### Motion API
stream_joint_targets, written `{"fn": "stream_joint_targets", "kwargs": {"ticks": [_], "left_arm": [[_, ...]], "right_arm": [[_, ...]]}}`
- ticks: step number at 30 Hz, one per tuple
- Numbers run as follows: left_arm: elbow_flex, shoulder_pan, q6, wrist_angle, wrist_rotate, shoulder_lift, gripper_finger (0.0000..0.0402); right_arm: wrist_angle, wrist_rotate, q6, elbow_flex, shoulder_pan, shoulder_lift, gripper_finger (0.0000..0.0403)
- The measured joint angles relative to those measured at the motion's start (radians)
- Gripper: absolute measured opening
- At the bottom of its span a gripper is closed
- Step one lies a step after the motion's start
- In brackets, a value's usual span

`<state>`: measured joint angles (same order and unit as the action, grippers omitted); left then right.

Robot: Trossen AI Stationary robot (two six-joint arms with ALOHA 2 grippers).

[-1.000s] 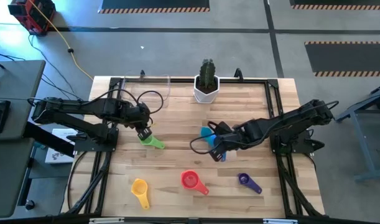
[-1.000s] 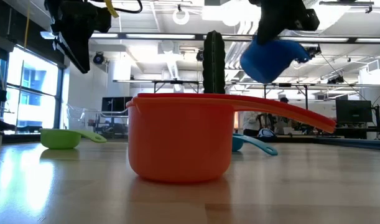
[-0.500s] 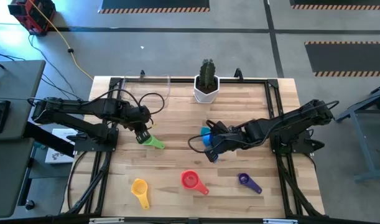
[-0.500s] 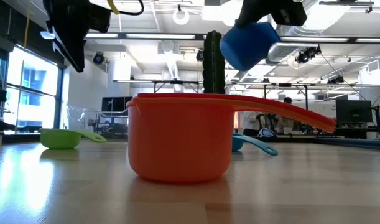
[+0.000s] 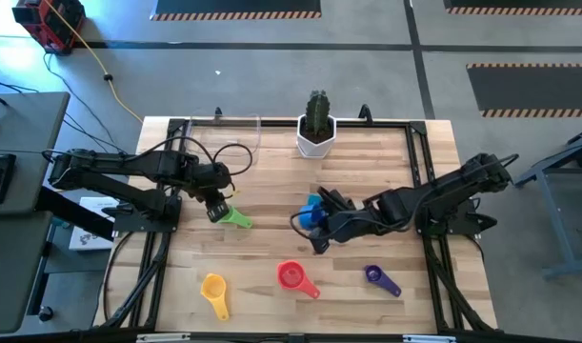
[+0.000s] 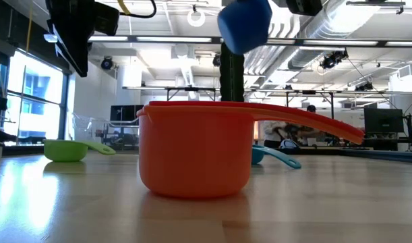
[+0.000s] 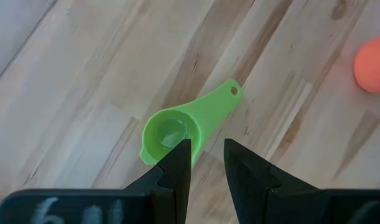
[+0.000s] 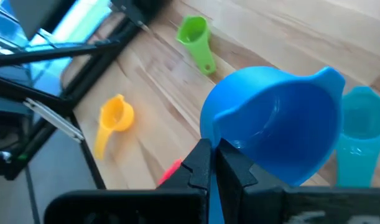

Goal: Nest measuring cups in basket
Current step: Stack the dark blue measuring cup on the pink measuring cup

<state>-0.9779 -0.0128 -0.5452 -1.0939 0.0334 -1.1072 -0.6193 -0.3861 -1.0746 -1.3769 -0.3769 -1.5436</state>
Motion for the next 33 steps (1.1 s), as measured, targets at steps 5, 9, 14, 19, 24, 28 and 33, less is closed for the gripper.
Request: {"fn": "stream_joint_targets", "kwargs": {"ticks": [5,9,14,19,24,28,33], "left_arm": [[0.000,0.000,0.000,0.000,-0.004,0.000,0.0086],[0.000,0.000,-0.004,0.000,-0.007,0.000,0.0086],[0.000,0.000,-0.005,0.000,-0.064,0.000,0.0086],[0.000,0.005,-0.080,0.000,-0.077,0.000,0.0086],[0.000,0.032,-0.157,0.001,-0.077,0.000,0.0086],[0.000,0.060,-0.241,0.001,-0.077,0.000,0.0086],[0.000,0.094,-0.326,0.003,-0.077,0.000,0.0086]], "right_arm": [[0.022,-0.018,0.000,0.000,-0.014,0.000,0.0000],[0.047,-0.030,0.001,0.000,-0.022,0.000,0.0000],[0.070,-0.026,0.003,0.000,-0.028,-0.015,0.0000],[0.125,0.014,0.040,0.000,-0.032,-0.055,0.0000],[0.138,0.067,0.120,-0.042,-0.033,-0.100,0.0000],[0.128,0.102,0.204,-0.113,-0.036,-0.132,0.0000],[0.038,0.127,0.317,-0.241,-0.038,-0.189,0.0000]]}}
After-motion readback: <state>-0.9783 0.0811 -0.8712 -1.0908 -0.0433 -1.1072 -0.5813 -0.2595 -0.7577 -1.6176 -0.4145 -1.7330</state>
